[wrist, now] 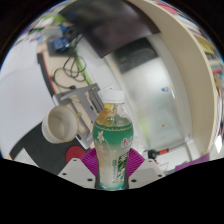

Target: Pour water

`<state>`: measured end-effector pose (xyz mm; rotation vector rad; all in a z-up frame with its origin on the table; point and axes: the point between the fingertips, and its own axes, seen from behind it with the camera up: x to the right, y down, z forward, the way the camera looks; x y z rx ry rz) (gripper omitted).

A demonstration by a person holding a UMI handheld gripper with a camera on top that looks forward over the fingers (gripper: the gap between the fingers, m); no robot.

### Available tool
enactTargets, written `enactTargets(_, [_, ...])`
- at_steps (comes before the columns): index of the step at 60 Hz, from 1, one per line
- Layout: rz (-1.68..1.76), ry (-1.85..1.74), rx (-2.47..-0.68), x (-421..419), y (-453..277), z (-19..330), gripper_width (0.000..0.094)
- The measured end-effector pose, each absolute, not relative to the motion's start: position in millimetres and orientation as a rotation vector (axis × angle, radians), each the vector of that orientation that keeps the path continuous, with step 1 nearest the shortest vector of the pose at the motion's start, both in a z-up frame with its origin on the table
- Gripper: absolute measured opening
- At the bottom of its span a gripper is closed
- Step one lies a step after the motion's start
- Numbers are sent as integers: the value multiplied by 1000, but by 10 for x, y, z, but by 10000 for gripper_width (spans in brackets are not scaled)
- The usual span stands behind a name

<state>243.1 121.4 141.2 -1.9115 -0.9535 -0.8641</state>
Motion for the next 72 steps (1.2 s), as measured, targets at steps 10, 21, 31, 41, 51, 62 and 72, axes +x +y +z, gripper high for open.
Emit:
enactTargets(10, [-262,-421,-1972,2368,1278,1521,328])
enactTargets(21, [47,-156,-1896,2529,1425,1399,328])
enactTargets(31, [134,-140,-1867,2457,1532,1092,326])
enactTargets(41, [161,-203,-1831,2316,1595,906,327])
enactTargets(51, [160,-189,-1811,2348,1607,809,332])
enactTargets(62, [140,-201,-1798,2339,1544,815,463])
enactTargets(72, [153,-154,-1862,2383,1429,731,859])
